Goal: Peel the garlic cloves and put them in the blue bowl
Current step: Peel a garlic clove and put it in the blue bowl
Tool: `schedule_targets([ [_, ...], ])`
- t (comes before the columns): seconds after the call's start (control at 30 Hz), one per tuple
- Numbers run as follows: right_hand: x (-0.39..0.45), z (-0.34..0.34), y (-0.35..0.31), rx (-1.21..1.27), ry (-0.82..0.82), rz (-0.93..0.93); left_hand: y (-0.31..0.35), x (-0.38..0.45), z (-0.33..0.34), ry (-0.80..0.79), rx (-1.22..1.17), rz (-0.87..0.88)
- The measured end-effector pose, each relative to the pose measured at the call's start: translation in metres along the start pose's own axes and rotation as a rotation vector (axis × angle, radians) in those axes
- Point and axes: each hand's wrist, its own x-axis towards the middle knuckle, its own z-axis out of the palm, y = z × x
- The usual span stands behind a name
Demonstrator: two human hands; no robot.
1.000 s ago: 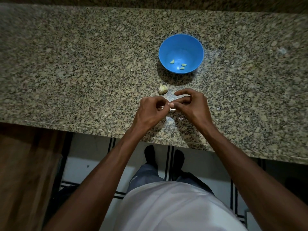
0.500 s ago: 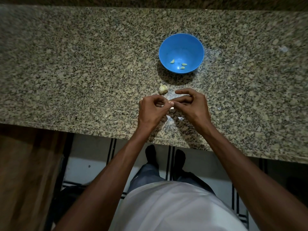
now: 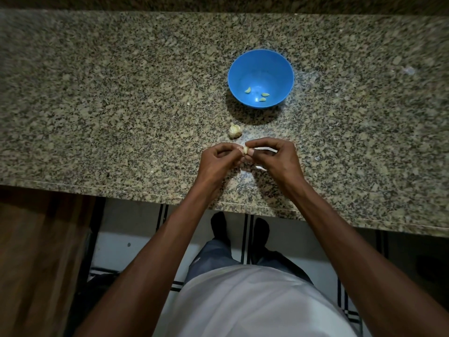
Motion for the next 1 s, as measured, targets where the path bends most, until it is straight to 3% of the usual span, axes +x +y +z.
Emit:
schedule_targets([
  [0.3, 0.003, -0.003, 0.002, -0.151, -0.050, 0.038, -0.005, -0.003, -0.007, -0.050, 0.056, 0.092],
  [0.43, 0.014, -0.026, 0.007, -0.170, 0.055, 0.071, -0.008, -0.001, -0.010, 0.068, 0.212, 0.169],
  [0.53, 0.035, -0.046, 0.000, -0.374, 0.170, -0.021, -0.012, 0.003, -0.009, 0.133, 0.396, 0.228],
  [0.7, 0.061, -0.057, -0.010, -0.704, 0.179, -0.175, -0.021, 0.016, -0.011, 0.168, 0.659, 0.391],
  [0.83, 0.058, -0.057, -0.009, -0.789, 0.139, -0.286, -0.022, 0.019, -0.011, 0.082, 0.825, 0.491],
  [1.0, 0.032, -0.047, -0.003, -0.794, 0.255, -0.356, -0.014, 0.012, -0.014, 0.154, 0.887, 0.442],
])
